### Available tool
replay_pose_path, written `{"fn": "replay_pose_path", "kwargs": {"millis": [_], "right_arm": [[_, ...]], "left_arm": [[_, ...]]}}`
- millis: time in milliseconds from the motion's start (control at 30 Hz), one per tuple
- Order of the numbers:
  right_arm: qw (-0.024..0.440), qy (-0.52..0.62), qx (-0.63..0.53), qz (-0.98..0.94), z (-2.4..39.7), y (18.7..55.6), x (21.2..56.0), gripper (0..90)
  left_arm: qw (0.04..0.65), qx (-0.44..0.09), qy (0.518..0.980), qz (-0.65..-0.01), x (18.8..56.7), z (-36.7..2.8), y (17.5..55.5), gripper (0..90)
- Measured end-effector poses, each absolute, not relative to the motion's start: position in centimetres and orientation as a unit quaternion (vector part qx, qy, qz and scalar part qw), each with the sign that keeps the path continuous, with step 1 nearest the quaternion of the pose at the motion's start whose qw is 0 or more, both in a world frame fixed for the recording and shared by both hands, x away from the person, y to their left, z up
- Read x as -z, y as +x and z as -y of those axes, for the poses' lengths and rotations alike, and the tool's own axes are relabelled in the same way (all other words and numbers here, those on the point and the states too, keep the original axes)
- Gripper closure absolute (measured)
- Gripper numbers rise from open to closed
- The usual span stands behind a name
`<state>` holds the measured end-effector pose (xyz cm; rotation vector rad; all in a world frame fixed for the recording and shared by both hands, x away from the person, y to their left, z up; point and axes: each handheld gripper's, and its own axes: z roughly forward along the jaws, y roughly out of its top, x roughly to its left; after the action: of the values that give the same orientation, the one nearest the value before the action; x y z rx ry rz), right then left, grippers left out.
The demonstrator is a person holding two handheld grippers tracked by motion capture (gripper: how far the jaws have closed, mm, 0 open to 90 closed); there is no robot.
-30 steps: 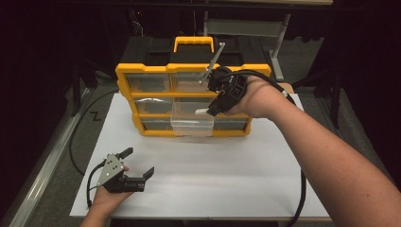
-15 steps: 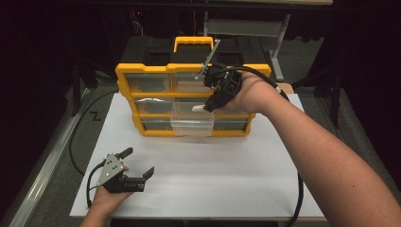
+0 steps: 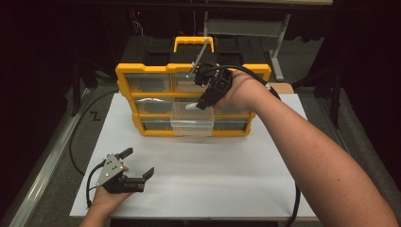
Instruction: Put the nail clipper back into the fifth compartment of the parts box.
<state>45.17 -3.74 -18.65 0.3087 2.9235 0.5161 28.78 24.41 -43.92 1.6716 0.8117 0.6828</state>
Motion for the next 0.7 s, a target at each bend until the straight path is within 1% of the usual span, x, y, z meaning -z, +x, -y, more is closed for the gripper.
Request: {"fn": "replay_pose_path", "kwargs": {"millis": [400, 700], "right_arm": [[0.071, 0.105, -0.165, -0.978, 3.8, 45.7, 20.7, 79.4], [0.060, 0.105, -0.180, -0.976, 3.8, 45.7, 20.4, 79.4]], "left_arm": [[0.549, -0.288, 0.707, -0.342, 44.0, -24.4, 28.8, 0.2], [0.549, -0.287, 0.708, -0.340, 44.0, -24.4, 28.9, 0.2]]}}
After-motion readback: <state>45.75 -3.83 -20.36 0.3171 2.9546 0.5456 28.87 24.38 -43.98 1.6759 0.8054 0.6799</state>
